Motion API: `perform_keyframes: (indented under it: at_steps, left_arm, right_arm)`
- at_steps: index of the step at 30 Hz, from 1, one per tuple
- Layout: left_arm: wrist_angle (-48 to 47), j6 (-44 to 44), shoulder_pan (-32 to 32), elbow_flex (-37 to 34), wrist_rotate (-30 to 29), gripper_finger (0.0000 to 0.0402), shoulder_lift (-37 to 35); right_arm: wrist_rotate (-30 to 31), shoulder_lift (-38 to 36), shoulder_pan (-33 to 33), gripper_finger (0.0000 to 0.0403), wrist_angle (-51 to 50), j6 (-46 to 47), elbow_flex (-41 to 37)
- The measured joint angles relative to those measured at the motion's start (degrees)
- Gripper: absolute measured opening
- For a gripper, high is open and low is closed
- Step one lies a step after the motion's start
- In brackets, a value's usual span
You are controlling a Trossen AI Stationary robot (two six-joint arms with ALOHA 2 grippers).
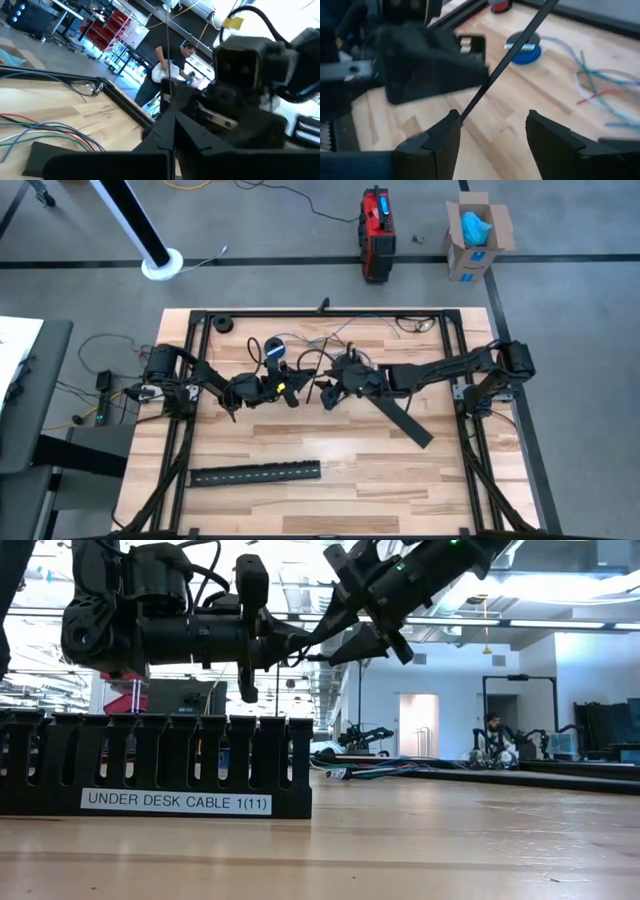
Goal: Ziptie cables
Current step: Wrap the cable wires with the black zip tie
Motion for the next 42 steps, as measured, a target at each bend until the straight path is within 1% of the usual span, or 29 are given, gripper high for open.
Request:
perform_keyframes:
  at_steps: [4, 7, 11, 14, 16, 18, 19, 22, 23, 25, 28, 30, 31, 33, 36, 38, 40, 42]
  left_arm:
    - [0.0, -0.5, 0.1, 0.2, -0.1, 0.0, 0.0]
    - [0.0, -0.7, 0.1, 0.9, -0.6, 0.0, 0.0]
    - [0.0, -0.7, 0.1, 2.3, -0.5, 0.0, 0.0]
    - [0.3, -0.7, 0.1, 3.5, 0.5, 0.0, 0.0]
    - [0.4, -0.7, 0.1, 4.1, 1.4, 0.0, 0.0]
    - [0.2, -0.4, 0.1, 4.6, 2.2, 0.0, 0.0]
    - [0.1, -0.2, 0.1, 4.7, 2.4, 0.0, 0.0]
    - [-0.3, 0.2, 0.5, 4.3, 3.9, 0.0, -0.1]
    - [-0.7, 0.2, 0.9, 3.7, 4.9, 0.0, -0.5]
    - [-2.8, 0.2, 1.9, 2.3, 6.8, 0.0, -1.4]
    - [-12.7, -0.5, 2.6, 0.3, 7.3, 0.0, -3.2]
    - [-20.1, -0.6, 2.8, -0.1, 8.1, 0.0, -4.0]
    - [-23.5, 0.2, 2.9, 0.1, 8.6, 0.0, -4.1]
    - [-31.6, 4.7, 3.4, 1.5, 11.7, 0.0, -4.0]
    - [-44.3, 16.3, 4.2, 5.3, 17.3, 0.0, -4.0]
    - [-53.0, 23.3, 4.9, 8.6, 22.6, 0.0, -4.1]
    - [-62.7, 28.5, 5.5, 12.5, 26.9, 0.0003, -4.5]
    - [-71.5, 32.8, 5.8, 16.5, 28.6, 0.0013, -5.1]
  right_arm:
    - [-0.3, 0.0, -1.8, 0.0205, 1.1, -0.6, 0.0]
    - [-1.7, 0.0, -3.0, 0.0205, 1.2, -1.0, 0.0]
    - [-1.7, 0.0, -3.5, 0.0205, 1.9, -1.5, 0.0]
    - [-1.7, 0.0, -3.7, 0.0204, 3.4, -3.1, 0.0]
    - [-1.7, 0.0, -3.7, 0.0195, 3.9, -3.9, 0.0]
    - [-1.7, 0.0, -3.7, 0.0164, 3.9, -4.0, 0.0]
    - [-1.8, 0.0, -3.7, 0.0138, 3.8, -3.8, 0.0]
    - [-1.7, 0.0, -3.3, 0.0033, 1.2, -4.6, 0.0]
    - [-1.6, 0.0, -3.1, 0.0019, -0.8, -5.7, 0.0]
    - [-1.6, -0.2, -2.6, 0.0027, -7.5, -6.4, 0.0]
    - [-2.4, -0.3, -2.4, 0.0063, -20.6, -4.9, 0.0]
    - [-2.6, -0.3, -2.6, 0.0084, -27.1, -6.7, -0.1]
    - [-2.5, -0.3, -2.5, 0.0093, -28.6, -8.5, -0.1]
    - [-2.7, -0.4, -2.3, 0.0108, -29.4, -12.1, 0.0]
    - [-4.7, -0.4, -2.0, 0.0128, -29.0, -14.6, 0.0]
    - [-6.4, -0.5, -2.4, 0.0141, -28.8, -15.0, 0.0]
    - [-7.9, -0.5, -2.7, 0.0154, -28.8, -14.1, 0.0]
    - [-9.5, -0.5, -2.8, 0.0168, -29.5, -13.7, 0.0]
